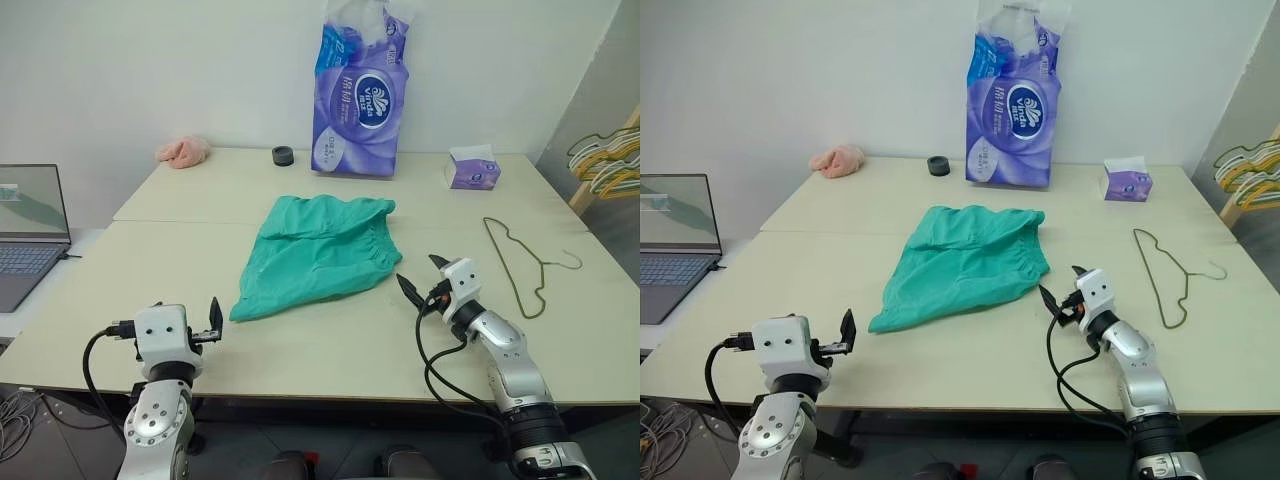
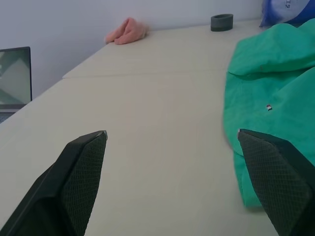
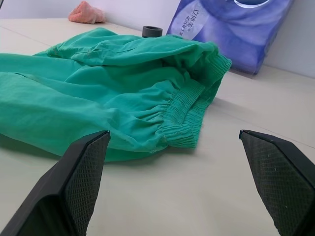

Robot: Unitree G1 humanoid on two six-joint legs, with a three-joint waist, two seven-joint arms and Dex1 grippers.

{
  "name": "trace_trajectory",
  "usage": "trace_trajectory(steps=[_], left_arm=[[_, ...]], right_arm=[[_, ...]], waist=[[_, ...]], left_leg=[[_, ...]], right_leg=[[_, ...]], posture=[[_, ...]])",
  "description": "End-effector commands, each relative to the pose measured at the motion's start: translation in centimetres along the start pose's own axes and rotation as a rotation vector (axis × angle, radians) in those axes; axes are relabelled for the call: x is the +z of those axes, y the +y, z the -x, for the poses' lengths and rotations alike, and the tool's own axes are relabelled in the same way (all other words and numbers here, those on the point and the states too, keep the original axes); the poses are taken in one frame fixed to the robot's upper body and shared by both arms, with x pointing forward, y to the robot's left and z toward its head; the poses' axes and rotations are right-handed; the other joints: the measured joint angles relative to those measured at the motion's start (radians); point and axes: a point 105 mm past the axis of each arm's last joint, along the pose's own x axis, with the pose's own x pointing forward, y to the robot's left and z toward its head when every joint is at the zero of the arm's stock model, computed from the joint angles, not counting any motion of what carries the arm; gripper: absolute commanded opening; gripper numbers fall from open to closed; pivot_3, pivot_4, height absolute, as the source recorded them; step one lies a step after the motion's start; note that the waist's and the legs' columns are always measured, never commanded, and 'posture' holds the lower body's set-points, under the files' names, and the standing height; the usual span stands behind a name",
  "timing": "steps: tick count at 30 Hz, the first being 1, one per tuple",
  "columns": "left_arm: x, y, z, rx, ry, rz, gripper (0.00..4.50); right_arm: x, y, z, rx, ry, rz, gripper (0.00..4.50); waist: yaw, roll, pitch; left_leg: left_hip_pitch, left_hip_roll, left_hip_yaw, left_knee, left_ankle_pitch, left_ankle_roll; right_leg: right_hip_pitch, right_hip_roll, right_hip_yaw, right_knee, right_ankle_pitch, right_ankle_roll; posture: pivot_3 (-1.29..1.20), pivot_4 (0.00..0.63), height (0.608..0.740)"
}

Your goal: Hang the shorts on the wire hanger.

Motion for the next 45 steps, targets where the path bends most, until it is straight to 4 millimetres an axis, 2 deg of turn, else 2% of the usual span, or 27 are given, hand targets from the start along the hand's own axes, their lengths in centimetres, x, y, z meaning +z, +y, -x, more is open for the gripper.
trace_trajectory(steps=[1, 14, 17, 24, 29, 32, 36, 40, 45], left_arm=[[1.9, -0.7, 0.0, -0.044, -0.089, -0.041, 4.48], [1.7, -0.4, -0.1, -0.050, -0.076, -0.039, 4.48], [1.3, -0.6, 0.0, -0.063, -0.052, 0.006, 4.48], [2.0, -2.4, 0.2, -0.208, -0.097, 0.042, 4.48], [2.3, -2.8, 0.1, -0.261, -0.107, 0.016, 4.48], [2.3, -3.4, 0.0, -0.320, -0.098, -0.017, 4.48], [1.9, -4.6, -0.2, -0.485, -0.044, -0.048, 4.48], [1.4, -4.9, -0.4, -0.609, 0.011, -0.152, 4.48], [1.0, -4.3, -2.0, -0.675, 0.053, -0.341, 4.48]], right_arm=[[1.5, -0.5, -0.1, -0.011, -0.053, 0.029, 4.50], [1.5, -0.1, 0.0, 0.008, -0.052, 0.029, 4.50], [1.5, 0.0, 0.0, 0.018, -0.050, 0.029, 4.50], [1.7, 0.0, 0.1, 0.026, -0.056, 0.037, 4.50], [1.8, 0.3, 0.3, 0.044, -0.055, 0.034, 4.50], [2.2, 1.8, 0.7, 0.164, -0.049, 0.019, 4.50], [3.7, 5.4, 2.2, 0.502, -0.072, 0.201, 4.50], [4.5, 6.0, 2.7, 0.655, -0.054, 0.279, 4.50], [6.1, 6.5, 2.8, 0.738, -0.072, 0.313, 4.50]], waist=[[0.000, 0.000, 0.000], [-0.001, 0.000, 0.000], [-0.001, 0.000, 0.000], [-0.003, 0.000, 0.000], [-0.004, 0.000, 0.000], [-0.005, 0.001, 0.000], [-0.007, 0.002, 0.001], [-0.015, 0.002, 0.002], [-0.027, 0.003, 0.003]], left_leg=[[0.000, 0.000, 0.000, 0.000, 0.000, 0.000], [0.000, 0.000, 0.000, 0.000, 0.000, 0.000], [0.000, 0.000, 0.000, 0.000, 0.000, 0.000], [0.000, 0.000, 0.001, 0.000, 0.000, 0.000], [0.000, 0.000, 0.001, 0.000, 0.000, 0.000], [0.000, 0.000, 0.001, 0.000, 0.000, 0.000], [0.000, 0.000, 0.001, 0.000, 0.000, 0.000], [0.000, 0.001, 0.001, 0.000, 0.000, 0.000], [0.000, 0.001, 0.001, 0.000, 0.000, 0.000]], right_leg=[[0.000, 0.000, 0.000, 0.000, 0.000, 0.000], [0.000, 0.000, 0.000, 0.000, -0.001, 0.002], [0.000, 0.000, 0.000, 0.000, -0.001, 0.002], [-0.001, 0.000, 0.001, 0.000, -0.001, 0.002], [-0.001, 0.000, 0.001, 0.000, -0.002, 0.002], [-0.001, 0.000, 0.001, 0.000, -0.002, 0.003], [-0.001, 0.000, 0.001, 0.000, -0.003, 0.004], [-0.002, 0.000, 0.001, 0.000, -0.003, 0.004], [-0.002, 0.001, 0.001, 0.000, -0.003, 0.004]], posture=[[-0.01, 0.000, 0.740], [-0.02, 0.000, 0.740], [-0.03, 0.000, 0.740], [-0.05, 0.003, 0.740], [-0.06, 0.005, 0.740], [-0.06, 0.006, 0.740], [-0.07, 0.006, 0.740], [-0.08, 0.007, 0.740], [-0.09, 0.010, 0.740]])
